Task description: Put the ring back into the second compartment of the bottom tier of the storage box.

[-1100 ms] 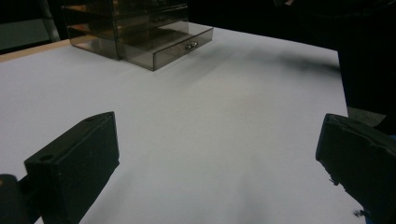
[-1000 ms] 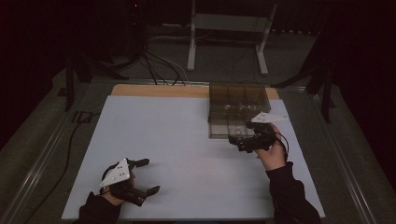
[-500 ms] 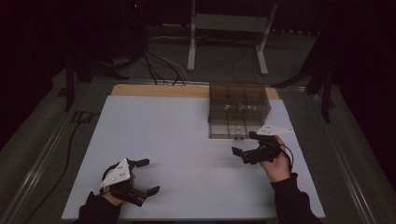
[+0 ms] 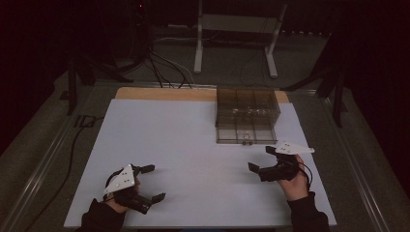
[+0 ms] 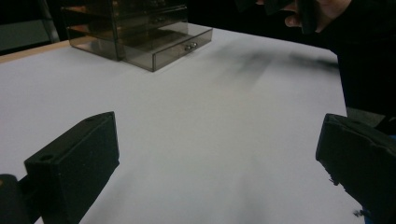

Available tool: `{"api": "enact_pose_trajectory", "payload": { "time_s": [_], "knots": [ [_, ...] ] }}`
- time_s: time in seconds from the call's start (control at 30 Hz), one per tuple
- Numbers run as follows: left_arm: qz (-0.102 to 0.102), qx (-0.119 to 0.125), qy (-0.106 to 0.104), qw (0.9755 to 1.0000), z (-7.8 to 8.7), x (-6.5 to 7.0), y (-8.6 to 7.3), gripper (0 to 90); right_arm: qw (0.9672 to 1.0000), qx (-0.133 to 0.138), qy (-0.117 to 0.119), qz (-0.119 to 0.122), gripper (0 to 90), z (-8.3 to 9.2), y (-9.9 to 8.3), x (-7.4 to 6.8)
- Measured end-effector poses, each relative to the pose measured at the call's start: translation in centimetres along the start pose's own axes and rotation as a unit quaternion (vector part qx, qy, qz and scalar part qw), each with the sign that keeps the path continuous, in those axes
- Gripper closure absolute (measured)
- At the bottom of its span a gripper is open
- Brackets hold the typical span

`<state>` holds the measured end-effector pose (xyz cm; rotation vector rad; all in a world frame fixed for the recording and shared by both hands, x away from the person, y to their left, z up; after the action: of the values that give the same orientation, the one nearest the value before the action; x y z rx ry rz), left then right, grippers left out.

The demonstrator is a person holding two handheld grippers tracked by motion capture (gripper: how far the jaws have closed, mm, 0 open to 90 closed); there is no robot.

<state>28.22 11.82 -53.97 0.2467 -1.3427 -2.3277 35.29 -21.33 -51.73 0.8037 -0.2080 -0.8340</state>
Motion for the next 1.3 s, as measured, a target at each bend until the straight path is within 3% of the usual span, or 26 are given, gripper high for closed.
{"api": "enact_pose_trajectory", "payload": {
  "time_s": [0.4,0.6,0.87,1.03,1.3],
  "knots": [
    [0.000,0.000,0.000,1.0000,0.0,0.0,0.0,0.6,0.9998,0.021,-0.001,-0.008,0.0,1.6,-2.9,0.3],
    [0.002,0.002,0.001,1.0000,0.1,0.0,0.1,0.6,0.9996,0.018,-0.005,-0.023,0.0,2.4,-4.7,0.7],
    [0.000,-0.001,0.000,1.0000,-0.1,0.1,0.0,0.6,0.9997,-0.001,-0.019,-0.015,0.0,2.8,-6.7,0.7],
    [0.001,-0.001,0.001,1.0000,-0.1,0.1,0.0,0.6,0.9996,0.005,-0.016,-0.022,0.0,3.4,-7.6,0.7],
    [0.000,-0.003,-0.001,1.0000,-0.2,0.1,0.0,0.6,0.9990,-0.011,-0.025,-0.034,0.0,3.5,-9.3,1.0]
  ]
}}
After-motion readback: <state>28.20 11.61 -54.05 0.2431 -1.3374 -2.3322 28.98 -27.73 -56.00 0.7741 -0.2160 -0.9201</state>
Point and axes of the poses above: each handheld gripper's, and its own axes: z roughly backward along the jaws, y roughly out of its top, x roughly to its right, the point moved 10 cm from there along -z, roughly forward along the jaws, and after that the axes turned 13 degrees about -x, right-handed, at the moved point
